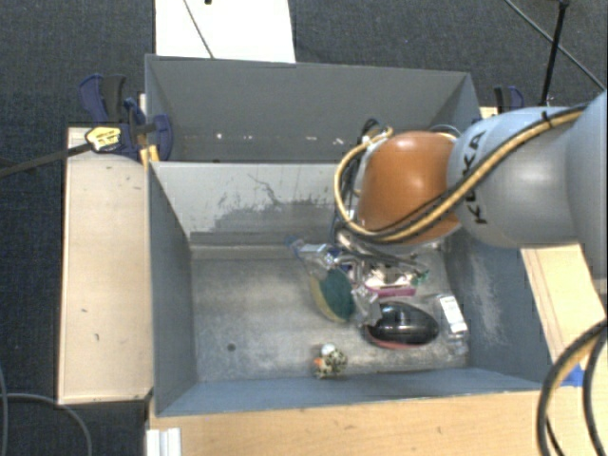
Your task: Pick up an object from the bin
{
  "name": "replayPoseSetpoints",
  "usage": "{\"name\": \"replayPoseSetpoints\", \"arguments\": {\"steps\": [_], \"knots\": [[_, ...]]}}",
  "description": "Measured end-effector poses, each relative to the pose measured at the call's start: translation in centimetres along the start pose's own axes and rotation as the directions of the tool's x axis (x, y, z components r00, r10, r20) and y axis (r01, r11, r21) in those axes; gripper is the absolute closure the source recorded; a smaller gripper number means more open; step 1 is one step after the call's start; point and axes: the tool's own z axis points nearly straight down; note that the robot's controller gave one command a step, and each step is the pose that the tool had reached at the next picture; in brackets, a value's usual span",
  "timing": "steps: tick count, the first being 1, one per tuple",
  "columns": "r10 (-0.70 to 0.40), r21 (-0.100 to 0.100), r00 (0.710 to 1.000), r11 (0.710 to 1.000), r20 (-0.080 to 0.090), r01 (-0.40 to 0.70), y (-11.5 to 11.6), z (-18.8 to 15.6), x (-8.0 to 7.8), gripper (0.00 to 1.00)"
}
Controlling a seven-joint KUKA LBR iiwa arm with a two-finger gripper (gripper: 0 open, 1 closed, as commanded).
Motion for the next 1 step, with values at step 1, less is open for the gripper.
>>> {"name": "replayPoseSetpoints", "arguments": {"steps": [1], "knots": [[0.004, 0.004, 1.0, 1.0, 0.005, -0.004, -0.14, -0.34, -0.15, 1.0]]}}
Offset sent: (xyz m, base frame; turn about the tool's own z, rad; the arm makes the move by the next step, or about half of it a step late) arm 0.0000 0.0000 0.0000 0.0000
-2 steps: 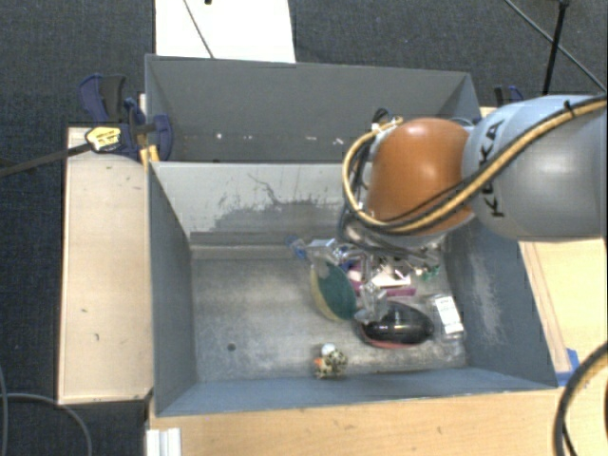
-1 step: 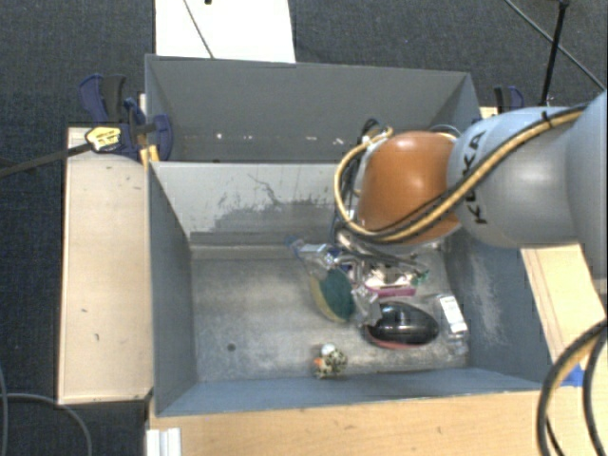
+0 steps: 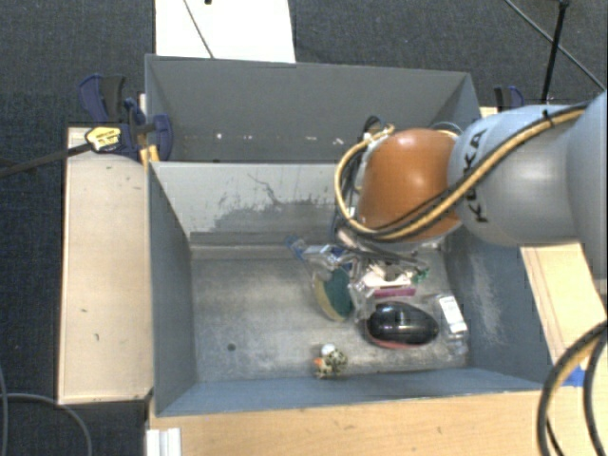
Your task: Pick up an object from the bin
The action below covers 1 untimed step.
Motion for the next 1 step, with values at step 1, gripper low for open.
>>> {"name": "replayPoseSetpoints", "arguments": {"steps": [1], "knots": [[-0.015, -0.004, 1.0, 1.0, -0.016, 0.015, 3.4, -13.06, 2.67, 1.0]]}}
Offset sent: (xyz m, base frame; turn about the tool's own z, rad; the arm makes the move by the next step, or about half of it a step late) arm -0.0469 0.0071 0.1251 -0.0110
